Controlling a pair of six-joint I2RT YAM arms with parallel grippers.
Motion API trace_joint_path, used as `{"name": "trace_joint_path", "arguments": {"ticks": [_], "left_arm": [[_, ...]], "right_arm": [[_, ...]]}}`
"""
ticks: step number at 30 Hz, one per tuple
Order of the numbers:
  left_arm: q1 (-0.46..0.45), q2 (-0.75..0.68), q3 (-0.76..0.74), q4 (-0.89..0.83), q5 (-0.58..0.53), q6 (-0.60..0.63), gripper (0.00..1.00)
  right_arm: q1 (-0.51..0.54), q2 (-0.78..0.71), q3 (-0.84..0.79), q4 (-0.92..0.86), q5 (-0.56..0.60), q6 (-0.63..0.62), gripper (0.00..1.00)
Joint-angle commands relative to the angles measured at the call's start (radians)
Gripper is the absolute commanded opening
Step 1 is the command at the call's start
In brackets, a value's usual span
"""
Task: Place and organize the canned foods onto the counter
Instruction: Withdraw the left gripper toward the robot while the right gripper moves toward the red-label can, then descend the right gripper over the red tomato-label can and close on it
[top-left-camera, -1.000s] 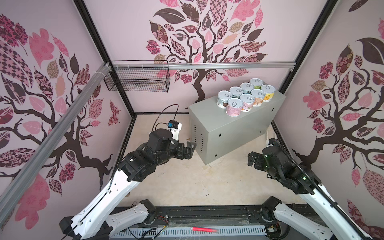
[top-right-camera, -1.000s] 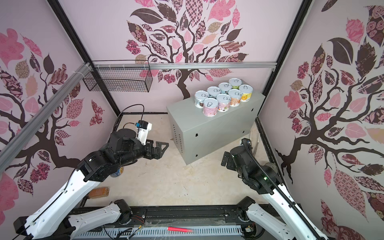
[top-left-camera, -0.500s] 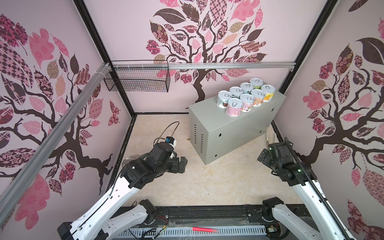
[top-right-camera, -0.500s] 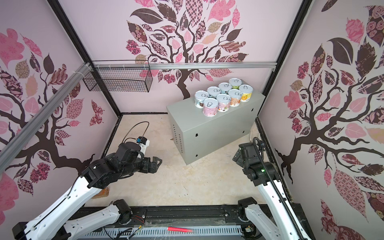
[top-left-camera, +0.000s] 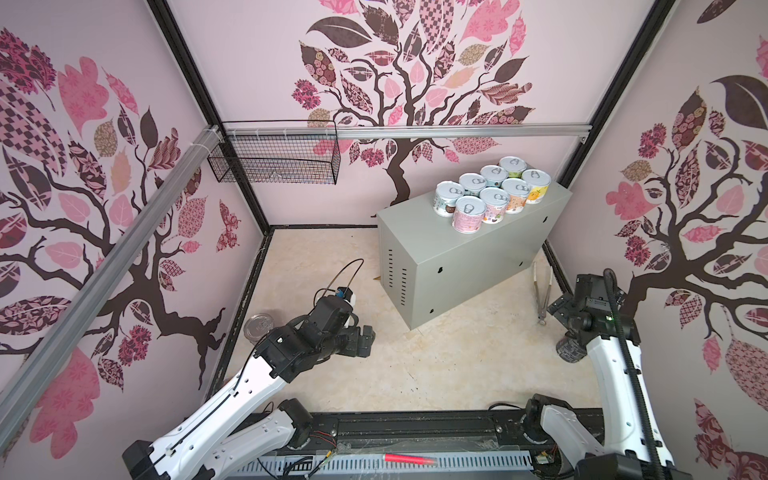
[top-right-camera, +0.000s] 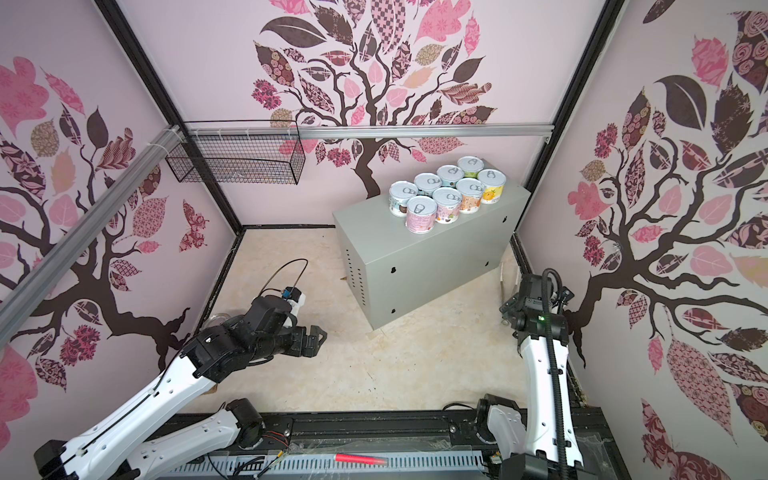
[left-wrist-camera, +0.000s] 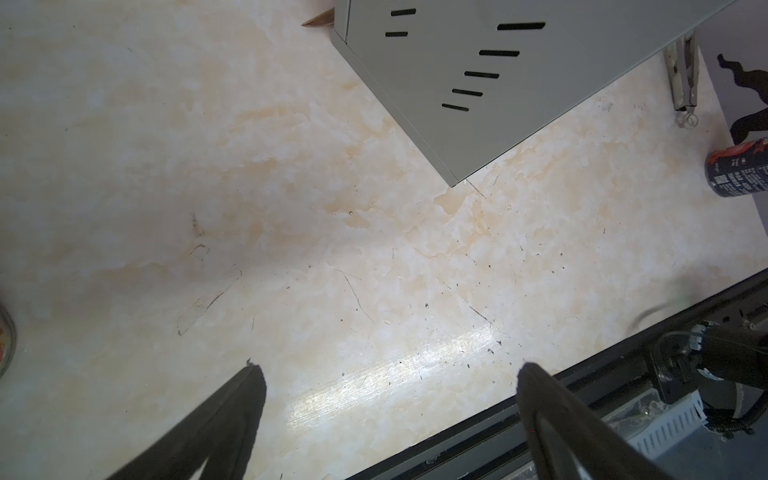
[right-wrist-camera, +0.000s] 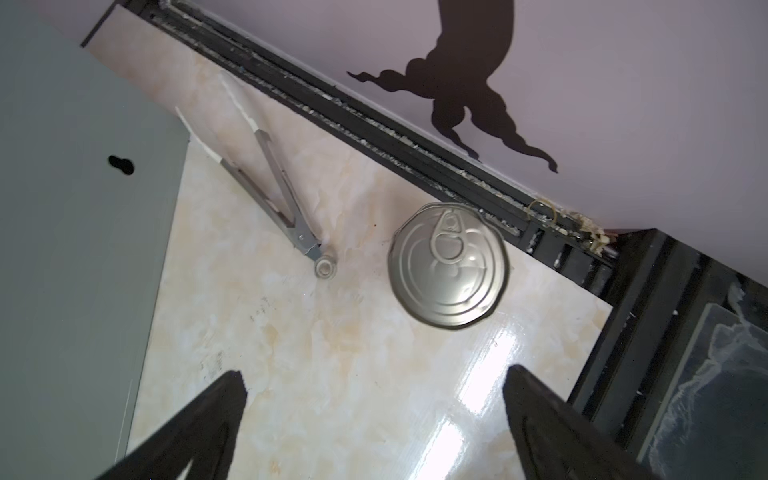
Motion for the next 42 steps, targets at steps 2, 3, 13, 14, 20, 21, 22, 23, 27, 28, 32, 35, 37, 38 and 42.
{"name": "trace_joint_path", "arguments": {"ticks": [2, 3, 13, 14, 20, 21, 22, 23, 27, 28, 32, 35, 37, 38, 42], "left_arm": [[0.011, 0.003, -0.032, 0.060, 0.059, 0.019, 0.98], [0.011, 0.009, -0.034, 0.063, 0.070, 0.019, 0.98], [0.007, -0.012, -0.043, 0.069, 0.078, 0.021, 0.98], [0.005, -0.014, -0.043, 0.070, 0.077, 0.022, 0.98], [-0.011, -0.019, -0.043, 0.065, 0.063, 0.019, 0.98], [-0.019, -0.020, -0.044, 0.063, 0.057, 0.018, 0.98], [-0.025, -0.021, -0.043, 0.064, 0.053, 0.016, 0.98], [-0.031, -0.020, -0.043, 0.063, 0.051, 0.016, 0.98], [-0.040, -0.016, -0.044, 0.064, 0.050, 0.018, 0.98], [-0.041, -0.013, -0.044, 0.063, 0.050, 0.019, 0.98], [-0.041, -0.014, -0.044, 0.061, 0.049, 0.018, 0.98], [-0.042, -0.017, -0.045, 0.063, 0.046, 0.018, 0.98], [-0.042, -0.015, -0.045, 0.064, 0.047, 0.018, 0.98], [-0.042, -0.014, -0.045, 0.063, 0.049, 0.018, 0.98], [-0.044, -0.014, -0.044, 0.063, 0.050, 0.018, 0.98]], "right_arm": [[-0.101, 0.037, 0.049, 0.019, 0.001, -0.026, 1.00], [-0.109, 0.045, 0.052, 0.021, 0.008, -0.032, 1.00], [-0.205, 0.102, 0.009, 0.059, -0.041, -0.029, 1.00], [-0.206, 0.108, -0.001, 0.068, -0.046, -0.029, 1.00], [-0.210, 0.148, -0.044, 0.111, -0.079, -0.029, 1.00], [-0.210, 0.151, -0.050, 0.118, -0.078, -0.028, 1.00], [-0.209, 0.153, -0.055, 0.124, -0.078, -0.029, 1.00], [-0.210, 0.157, -0.058, 0.130, -0.077, -0.028, 1.00], [-0.210, 0.178, -0.060, 0.136, -0.050, -0.030, 1.00], [-0.209, 0.183, -0.062, 0.137, -0.048, -0.030, 1.00], [-0.211, 0.194, -0.069, 0.144, -0.032, -0.034, 1.00], [-0.214, 0.206, -0.066, 0.151, -0.026, -0.034, 1.00], [-0.216, 0.213, -0.069, 0.154, -0.026, -0.033, 1.00], [-0.217, 0.217, -0.070, 0.154, -0.025, -0.030, 1.00], [-0.224, 0.228, -0.075, 0.156, -0.026, -0.015, 1.00]]}}
